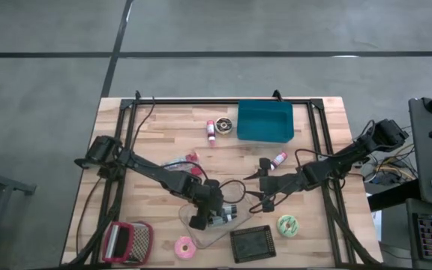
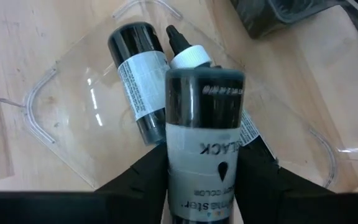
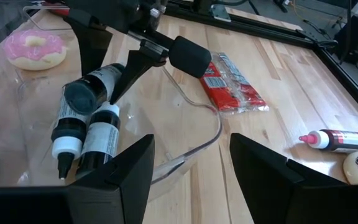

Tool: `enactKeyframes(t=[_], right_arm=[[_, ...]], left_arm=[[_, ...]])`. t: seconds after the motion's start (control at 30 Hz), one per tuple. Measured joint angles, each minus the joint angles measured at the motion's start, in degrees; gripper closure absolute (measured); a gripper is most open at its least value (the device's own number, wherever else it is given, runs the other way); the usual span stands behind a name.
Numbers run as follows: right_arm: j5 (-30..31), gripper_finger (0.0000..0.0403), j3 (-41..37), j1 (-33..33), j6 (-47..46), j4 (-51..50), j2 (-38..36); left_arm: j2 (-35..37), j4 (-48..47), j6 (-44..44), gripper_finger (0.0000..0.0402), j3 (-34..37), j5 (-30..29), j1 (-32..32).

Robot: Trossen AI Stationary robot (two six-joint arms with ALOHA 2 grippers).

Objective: Pick & Place Food Item
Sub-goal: Put the black food coloring bottle into the transparent bin, then put the black donut into the black basket

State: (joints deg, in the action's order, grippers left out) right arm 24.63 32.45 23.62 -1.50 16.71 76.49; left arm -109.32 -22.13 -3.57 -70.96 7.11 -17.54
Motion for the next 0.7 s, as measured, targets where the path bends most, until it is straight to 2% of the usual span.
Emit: enactKeyframes(t=[0.37,0.7], right_arm=[[0.0,0.0195,0.0,0.0,0.0,0.0,0.0],[0.0,0.0195,0.0,0.0,-0.3,-0.3,0.0]], left_arm=[[0.1,1.5,1.1,0.0179,0.0,-0.9,-0.2],[2.6,2.3,2.4,0.0172,0.0,-2.4,-1.0]])
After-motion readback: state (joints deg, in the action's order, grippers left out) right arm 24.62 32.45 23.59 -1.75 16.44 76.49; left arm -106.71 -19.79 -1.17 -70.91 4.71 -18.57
